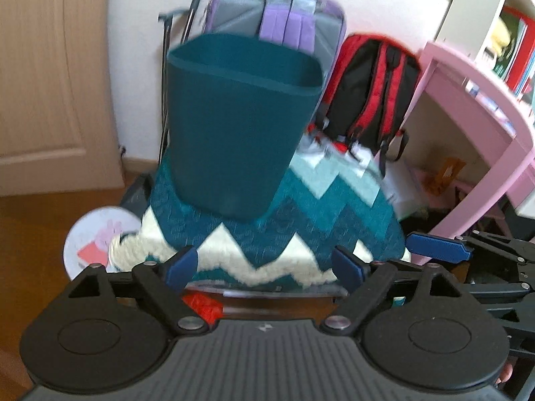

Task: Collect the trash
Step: 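Lower both tools toward the orange mesh sleeve and white cloth, then grasp the orange mesh sleeve with the right tool while the left tool approaches the white cloth, then close the left tool on the white cloth while the right tool holds the mesh sleeve, then lift both held items and carry them over the teal bin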

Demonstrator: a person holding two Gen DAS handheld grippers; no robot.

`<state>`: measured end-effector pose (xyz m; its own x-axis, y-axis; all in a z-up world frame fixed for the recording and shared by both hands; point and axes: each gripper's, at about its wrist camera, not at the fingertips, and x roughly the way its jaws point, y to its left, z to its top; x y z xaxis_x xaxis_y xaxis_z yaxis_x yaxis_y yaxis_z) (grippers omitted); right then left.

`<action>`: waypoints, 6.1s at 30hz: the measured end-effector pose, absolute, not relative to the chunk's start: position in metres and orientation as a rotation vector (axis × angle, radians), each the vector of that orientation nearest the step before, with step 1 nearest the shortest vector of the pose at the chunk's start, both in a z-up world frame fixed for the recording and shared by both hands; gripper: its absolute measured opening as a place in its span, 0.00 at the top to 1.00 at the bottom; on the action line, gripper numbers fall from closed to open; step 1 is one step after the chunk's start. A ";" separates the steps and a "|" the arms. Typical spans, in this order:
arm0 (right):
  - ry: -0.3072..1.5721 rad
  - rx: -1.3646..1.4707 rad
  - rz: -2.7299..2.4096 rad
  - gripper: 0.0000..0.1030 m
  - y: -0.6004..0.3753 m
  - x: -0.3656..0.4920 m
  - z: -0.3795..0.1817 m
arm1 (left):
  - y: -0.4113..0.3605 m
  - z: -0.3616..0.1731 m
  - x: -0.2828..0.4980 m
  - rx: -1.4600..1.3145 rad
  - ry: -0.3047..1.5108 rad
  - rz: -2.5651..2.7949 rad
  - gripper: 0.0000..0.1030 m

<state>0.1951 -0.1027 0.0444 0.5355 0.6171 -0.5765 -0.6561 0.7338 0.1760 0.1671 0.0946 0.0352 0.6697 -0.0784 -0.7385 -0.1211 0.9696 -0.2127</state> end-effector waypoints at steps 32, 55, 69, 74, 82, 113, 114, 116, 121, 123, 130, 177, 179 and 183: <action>1.343 -0.140 0.659 0.52 -0.056 0.295 -0.353 | 0.185 -0.381 0.266 -0.604 1.500 0.434 0.06; 1.501 -0.307 0.698 0.53 -0.020 0.322 -0.522 | 0.222 -0.571 0.286 -0.776 1.658 0.607 0.06; 1.393 -0.519 0.680 0.58 -0.001 0.307 -0.535 | 0.211 -0.590 0.289 -0.758 1.651 0.579 0.41; 1.355 -0.585 0.676 0.73 0.008 0.299 -0.536 | 0.204 -0.584 0.287 -0.760 1.636 0.585 0.70; 1.364 -0.508 0.643 0.91 0.001 0.304 -0.520 | 0.198 -0.565 0.287 -0.749 1.645 0.585 0.77; 0.970 -0.194 0.642 0.91 -0.081 0.225 -0.206 | 0.146 -0.276 0.203 -0.671 1.264 0.401 0.86; 0.969 -0.184 0.644 0.92 -0.085 0.224 -0.206 | 0.144 -0.277 0.203 -0.647 1.268 0.382 0.86; 0.970 -0.170 0.637 0.91 -0.093 0.221 -0.210 | 0.136 -0.284 0.203 -0.590 1.287 0.366 0.86; 1.005 -0.112 0.623 0.91 -0.108 0.230 -0.222 | 0.127 -0.316 0.221 -0.516 1.385 0.303 0.84; 1.019 -0.077 0.620 0.91 -0.113 0.238 -0.230 | 0.127 -0.329 0.232 -0.492 1.410 0.284 0.80; 1.029 -0.021 0.644 0.91 -0.107 0.277 -0.250 | 0.120 -0.388 0.274 -0.381 1.460 0.230 0.26; 1.176 0.191 0.520 0.91 -0.107 0.302 -0.280 | 0.106 -0.421 0.285 -0.328 1.447 0.280 0.80; 1.144 0.202 0.534 0.91 -0.107 0.301 -0.268 | 0.107 -0.393 0.279 -0.353 1.406 0.287 0.80; 1.052 0.204 0.574 0.91 -0.107 0.292 -0.237 | 0.104 -0.328 0.263 -0.366 1.313 0.274 0.80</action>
